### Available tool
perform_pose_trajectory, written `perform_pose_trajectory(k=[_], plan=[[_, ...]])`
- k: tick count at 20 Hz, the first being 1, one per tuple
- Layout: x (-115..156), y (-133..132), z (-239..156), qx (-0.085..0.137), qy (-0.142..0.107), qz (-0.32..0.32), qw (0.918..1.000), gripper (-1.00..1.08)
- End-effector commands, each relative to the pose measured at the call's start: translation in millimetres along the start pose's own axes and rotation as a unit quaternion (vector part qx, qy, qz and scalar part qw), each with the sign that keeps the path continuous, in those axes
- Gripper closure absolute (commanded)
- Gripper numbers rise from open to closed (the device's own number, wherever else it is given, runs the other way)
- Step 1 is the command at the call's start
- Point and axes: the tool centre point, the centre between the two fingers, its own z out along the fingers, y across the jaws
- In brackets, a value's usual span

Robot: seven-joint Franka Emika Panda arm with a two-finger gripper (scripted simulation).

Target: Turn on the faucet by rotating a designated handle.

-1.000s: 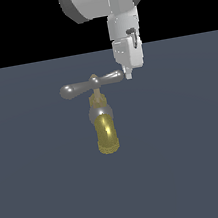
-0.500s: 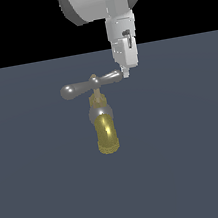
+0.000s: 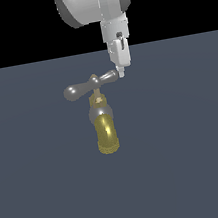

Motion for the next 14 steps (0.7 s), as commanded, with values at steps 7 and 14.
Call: perform_pose_trajectory(k=[7, 14], plan=[[27, 13, -1, -0.001, 0.001, -0.006, 1.0000, 1.08], [90, 21, -2, -0.003, 0.005, -0.017, 0.9998, 1.08]])
